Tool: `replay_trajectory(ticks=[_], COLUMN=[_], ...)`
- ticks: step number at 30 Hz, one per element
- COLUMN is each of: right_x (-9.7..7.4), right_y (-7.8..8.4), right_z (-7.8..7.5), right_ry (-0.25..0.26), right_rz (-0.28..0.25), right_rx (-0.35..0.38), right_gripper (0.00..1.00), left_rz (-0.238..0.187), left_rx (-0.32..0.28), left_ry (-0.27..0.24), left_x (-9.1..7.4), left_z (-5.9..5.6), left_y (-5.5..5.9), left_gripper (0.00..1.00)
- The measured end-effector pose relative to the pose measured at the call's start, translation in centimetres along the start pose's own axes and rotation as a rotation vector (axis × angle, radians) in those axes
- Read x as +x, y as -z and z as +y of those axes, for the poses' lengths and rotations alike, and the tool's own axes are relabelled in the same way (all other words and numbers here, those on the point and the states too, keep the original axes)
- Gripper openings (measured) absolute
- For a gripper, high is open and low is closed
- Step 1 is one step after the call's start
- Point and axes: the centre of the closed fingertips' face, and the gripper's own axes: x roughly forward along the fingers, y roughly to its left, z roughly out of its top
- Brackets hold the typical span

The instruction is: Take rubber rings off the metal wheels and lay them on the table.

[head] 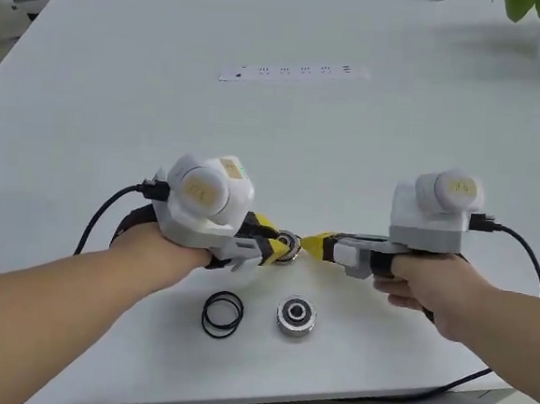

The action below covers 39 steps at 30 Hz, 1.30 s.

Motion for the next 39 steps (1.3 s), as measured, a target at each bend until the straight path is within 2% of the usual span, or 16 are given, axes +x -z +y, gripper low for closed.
replay_trajectory(ticks=[19,39], right_x=[0.0,0.25], right_y=[0.0,-0.23], right_z=[0.44,0.28], right_ry=[-0.005,-0.009], right_rz=[-0.003,-0.003], right_rx=[0.021,0.005], right_gripper=[0.0,0.0], left_rz=[0.016,0.025], left_rx=[0.004,-0.007], left_ry=[-0.008,-0.022], left_x=[0.04,0.01], left_z=[-0.09,-0.09], left_y=[0.06,0.03], left_gripper=[0.12,0.12])
